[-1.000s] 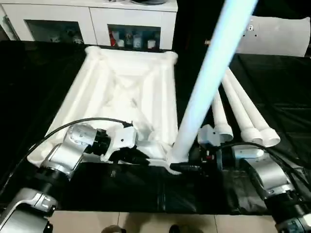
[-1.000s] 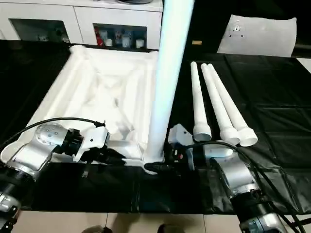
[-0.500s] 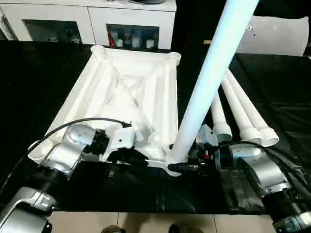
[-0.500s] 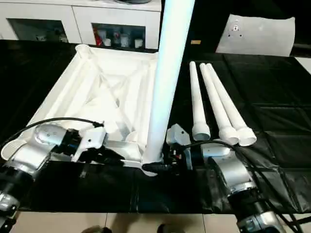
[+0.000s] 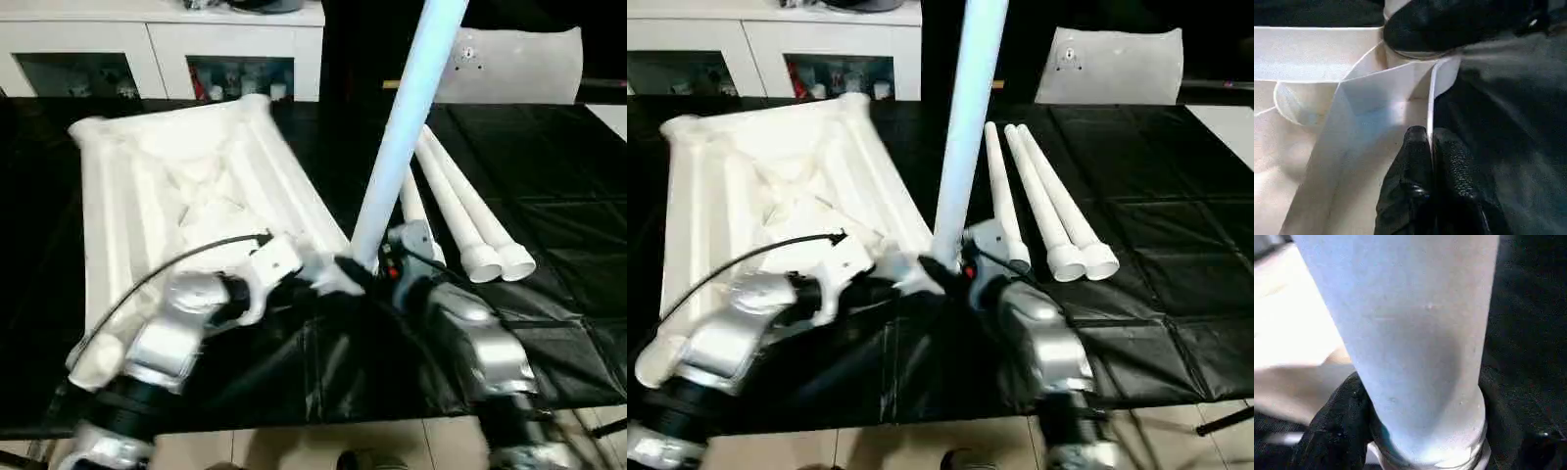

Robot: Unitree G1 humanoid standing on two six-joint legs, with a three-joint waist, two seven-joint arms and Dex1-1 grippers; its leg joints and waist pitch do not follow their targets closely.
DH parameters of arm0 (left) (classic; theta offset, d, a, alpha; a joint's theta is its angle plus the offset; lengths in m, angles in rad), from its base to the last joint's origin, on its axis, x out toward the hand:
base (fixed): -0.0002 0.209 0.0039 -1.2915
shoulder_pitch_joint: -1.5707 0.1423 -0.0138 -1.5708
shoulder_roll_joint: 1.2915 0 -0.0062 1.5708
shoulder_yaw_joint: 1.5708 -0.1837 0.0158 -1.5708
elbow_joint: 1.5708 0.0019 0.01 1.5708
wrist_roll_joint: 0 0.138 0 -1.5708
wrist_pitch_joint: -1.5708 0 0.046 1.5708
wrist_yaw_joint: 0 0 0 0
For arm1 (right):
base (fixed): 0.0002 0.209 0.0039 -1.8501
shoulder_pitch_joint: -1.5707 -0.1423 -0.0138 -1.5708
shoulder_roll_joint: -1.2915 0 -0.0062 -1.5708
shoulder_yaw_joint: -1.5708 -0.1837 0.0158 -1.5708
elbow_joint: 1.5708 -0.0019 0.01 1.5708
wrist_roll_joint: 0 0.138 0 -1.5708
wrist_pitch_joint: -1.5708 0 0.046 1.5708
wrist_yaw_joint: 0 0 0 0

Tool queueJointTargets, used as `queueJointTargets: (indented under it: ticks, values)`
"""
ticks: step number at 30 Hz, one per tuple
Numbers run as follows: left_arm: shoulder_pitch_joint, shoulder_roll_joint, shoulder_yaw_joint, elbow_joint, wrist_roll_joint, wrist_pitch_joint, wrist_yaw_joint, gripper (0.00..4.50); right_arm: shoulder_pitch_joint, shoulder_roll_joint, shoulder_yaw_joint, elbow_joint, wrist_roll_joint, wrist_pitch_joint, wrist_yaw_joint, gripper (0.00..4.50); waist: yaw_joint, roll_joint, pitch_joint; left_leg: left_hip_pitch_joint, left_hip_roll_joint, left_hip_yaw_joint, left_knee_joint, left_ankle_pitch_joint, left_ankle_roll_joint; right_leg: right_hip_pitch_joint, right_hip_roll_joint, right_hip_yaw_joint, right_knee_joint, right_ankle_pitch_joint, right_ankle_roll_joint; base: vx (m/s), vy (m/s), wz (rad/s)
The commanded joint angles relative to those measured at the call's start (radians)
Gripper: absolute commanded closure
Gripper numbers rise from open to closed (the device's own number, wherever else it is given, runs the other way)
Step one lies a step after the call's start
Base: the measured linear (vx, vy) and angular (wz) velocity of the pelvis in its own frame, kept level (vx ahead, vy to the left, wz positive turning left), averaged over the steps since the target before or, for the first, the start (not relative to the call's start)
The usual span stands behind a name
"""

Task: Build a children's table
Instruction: Rotate leg to tighten

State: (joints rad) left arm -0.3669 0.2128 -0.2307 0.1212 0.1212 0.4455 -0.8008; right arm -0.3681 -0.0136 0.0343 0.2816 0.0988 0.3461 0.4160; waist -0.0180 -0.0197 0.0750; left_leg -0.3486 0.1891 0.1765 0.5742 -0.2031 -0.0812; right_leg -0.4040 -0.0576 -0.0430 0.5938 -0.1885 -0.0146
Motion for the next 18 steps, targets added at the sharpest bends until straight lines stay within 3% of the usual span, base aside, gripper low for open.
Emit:
queueJointTargets:
  ticks: [1, 3, 5, 6, 7, 9, 12, 18]
  values:
    - [-0.040, -0.120, -0.051, 0.011, -0.020, 0.011, 0.130, 4.50, 0.004, 0.132, 0.160, 0.048, 0.032, 0.054, 0.051, 1.42, 0.003, -0.010, -0.033, -0.006, 0.035, -0.014, -0.072, -0.222, 0.033, 0.029, -0.070, 0.049, -0.094, -0.429, -0.135, 0.000, 0.000, 0.00]
    - [-0.054, -0.140, -0.056, 0.008, -0.004, 0.034, 0.163, 4.50, -0.003, 0.154, 0.153, 0.054, 0.024, 0.035, 0.023, 1.07, 0.005, -0.007, -0.038, -0.008, 0.034, -0.013, -0.071, -0.201, 0.041, 0.033, -0.070, 0.050, -0.089, -0.381, -0.140, 0.000, 0.000, 0.00]
    - [-0.057, -0.134, -0.060, -0.001, 0.018, 0.050, 0.162, 4.50, 0.001, 0.161, 0.129, 0.044, 0.026, 0.013, 0.006, 1.01, 0.006, -0.005, -0.040, -0.009, 0.034, -0.011, -0.070, -0.186, 0.050, 0.033, -0.069, 0.050, -0.085, -0.321, -0.153, 0.000, 0.000, 0.00]
    - [-0.057, -0.129, -0.060, -0.004, 0.022, 0.053, 0.160, 4.50, 0.003, 0.159, 0.122, 0.039, 0.029, 0.007, 0.005, 0.86, 0.006, -0.005, -0.044, -0.012, 0.033, -0.011, -0.068, -0.157, 0.056, 0.040, -0.069, 0.049, -0.079, -0.268, -0.166, 0.000, 0.000, 0.00]
    - [-0.055, -0.108, -0.054, -0.005, 0.030, 0.048, 0.148, 4.50, 0.013, 0.137, 0.118, 0.024, 0.022, -0.014, 0.025, 0.59, 0.008, -0.003, -0.044, -0.011, 0.034, -0.009, -0.067, -0.132, 0.067, 0.039, -0.068, 0.049, -0.077, -0.216, -0.180, 0.000, 0.000, 0.00]
    - [-0.053, -0.072, -0.044, 0.002, 0.038, 0.032, 0.131, 4.50, 0.031, 0.091, 0.111, -0.005, 0.029, -0.035, 0.068, 0.48, 0.011, 0.000, -0.046, -0.013, 0.033, -0.008, -0.065, -0.114, 0.077, 0.044, -0.068, 0.048, -0.072, -0.174, -0.194, 0.000, 0.000, 0.00]
    - [-0.047, -0.031, -0.030, 0.008, 0.025, 0.008, 0.094, 4.50, 0.050, 0.025, 0.099, -0.038, 0.044, -0.057, 0.134, 0.12, 0.015, -0.001, -0.044, -0.011, 0.034, -0.008, -0.066, -0.135, 0.088, 0.046, -0.067, 0.046, -0.074, -0.176, -0.204, 0.000, 0.000, 0.00]
    - [-0.024, 0.078, -0.035, 0.030, -0.014, -0.095, -0.052, 4.50, 0.073, -0.118, 0.050, -0.086, 0.079, -0.098, 0.300, 0.03, 0.008, -0.002, -0.043, -0.013, 0.035, -0.011, -0.068, -0.171, 0.085, 0.047, -0.070, 0.046, -0.081, -0.253, -0.194, 0.000, 0.000, 0.00]
